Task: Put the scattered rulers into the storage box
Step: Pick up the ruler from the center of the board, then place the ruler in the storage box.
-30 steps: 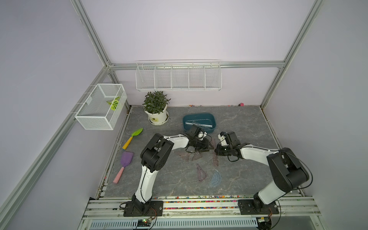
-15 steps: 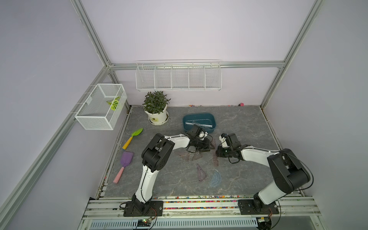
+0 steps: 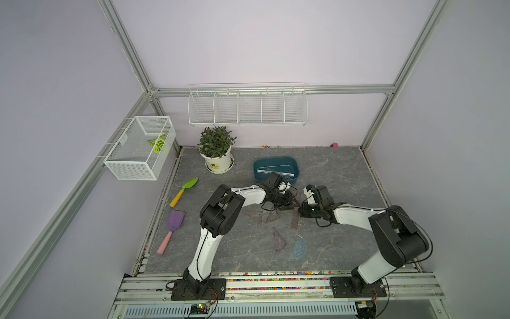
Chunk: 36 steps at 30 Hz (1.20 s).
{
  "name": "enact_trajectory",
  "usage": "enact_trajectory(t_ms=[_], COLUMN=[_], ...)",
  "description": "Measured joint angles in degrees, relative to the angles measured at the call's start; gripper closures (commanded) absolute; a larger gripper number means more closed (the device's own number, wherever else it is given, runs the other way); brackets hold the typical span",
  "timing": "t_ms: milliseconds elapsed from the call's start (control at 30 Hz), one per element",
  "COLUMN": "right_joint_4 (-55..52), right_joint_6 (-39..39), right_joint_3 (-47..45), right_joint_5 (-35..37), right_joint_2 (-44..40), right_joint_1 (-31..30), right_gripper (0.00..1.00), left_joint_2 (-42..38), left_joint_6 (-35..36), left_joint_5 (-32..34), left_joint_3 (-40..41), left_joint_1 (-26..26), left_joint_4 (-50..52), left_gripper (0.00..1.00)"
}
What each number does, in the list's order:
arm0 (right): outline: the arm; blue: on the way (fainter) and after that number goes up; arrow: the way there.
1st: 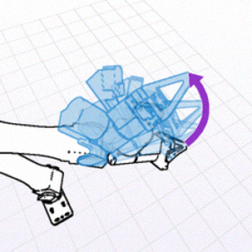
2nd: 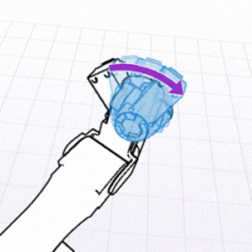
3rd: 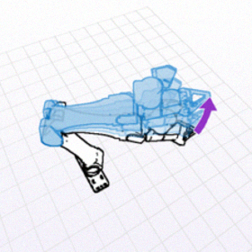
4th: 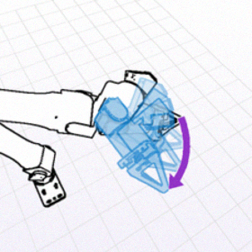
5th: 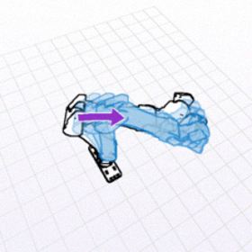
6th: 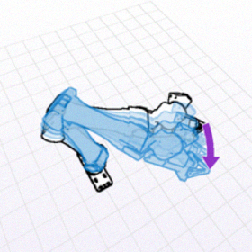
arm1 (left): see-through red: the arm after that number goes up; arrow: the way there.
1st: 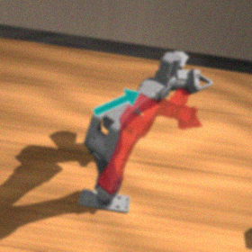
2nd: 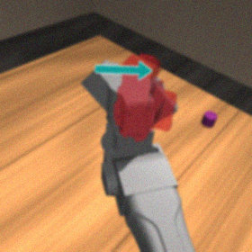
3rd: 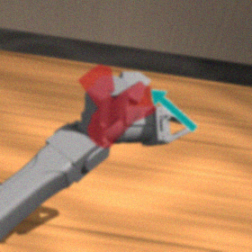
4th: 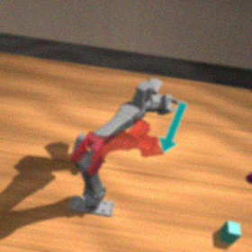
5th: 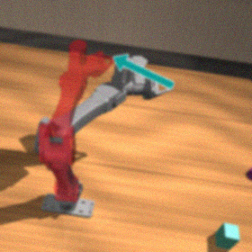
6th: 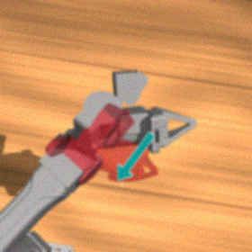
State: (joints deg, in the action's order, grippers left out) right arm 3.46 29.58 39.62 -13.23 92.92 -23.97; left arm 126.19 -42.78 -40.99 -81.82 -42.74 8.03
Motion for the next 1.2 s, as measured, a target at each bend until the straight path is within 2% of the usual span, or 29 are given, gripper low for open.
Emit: enact_trajectory(t_ms=[200, 300, 467, 567, 733, 867, 967, 1067, 1200], right_joint_4=[0.44, 0.66, -2.43, -5.81, -8.98, -9.33, -9.6, -10.05, -10.01], right_joint_6=[0.0, 0.0, -0.02, -0.17, -0.44, -0.33, -0.13, 0.0, 0.17], right_joint_3=[-0.24, -0.52, -1.99, -3.13, -3.23, -4.07, -5.35, -5.92, -6.67], right_joint_5=[-0.24, -0.44, -0.46, -0.31, 0.7, 0.81, 0.57, 0.0, -0.92], right_joint_2=[0.0, -0.22, -3.98, -10.73, -21.88, -24.0, -24.0, -24.0, -24.57], right_joint_1=[0.2, 0.44, 2.36, 5.31, 9.9, 10.51, 10.51, 10.51, 10.51], right_gripper=[1.0, 1.0, 1.0, 1.0, 1.0, 1.0, 1.0, 1.0, 1.0], left_joint_2=[0.7, 0.79, 0.37, -1.44, -9.77, -17.53, -20.9, -23.65, -22.4], left_joint_6=[-0.04, -0.11, -0.07, -0.13, -3.45, -8.81, -13.79, -21.0, -29.92], left_joint_5=[0.26, 0.09, 0.61, 2.8, 8.59, 15.08, 24.39, 34.99, 46.93], left_joint_3=[-0.04, -0.07, -0.07, -0.07, -0.07, -1.14, -2.36, -0.24, 0.04], left_joint_1=[-0.07, -0.07, -0.22, -0.63, -1.07, -1.33, -1.95, -2.56, -3.15], left_joint_4=[0.68, 1.07, 1.84, 4.74, 7.61, 6.6, 5.4, 2.45, -0.9], left_gripper=[0.92, 1.0, 1.0, 1.0, 1.0, 1.0, 1.0, 1.0, 1.0])
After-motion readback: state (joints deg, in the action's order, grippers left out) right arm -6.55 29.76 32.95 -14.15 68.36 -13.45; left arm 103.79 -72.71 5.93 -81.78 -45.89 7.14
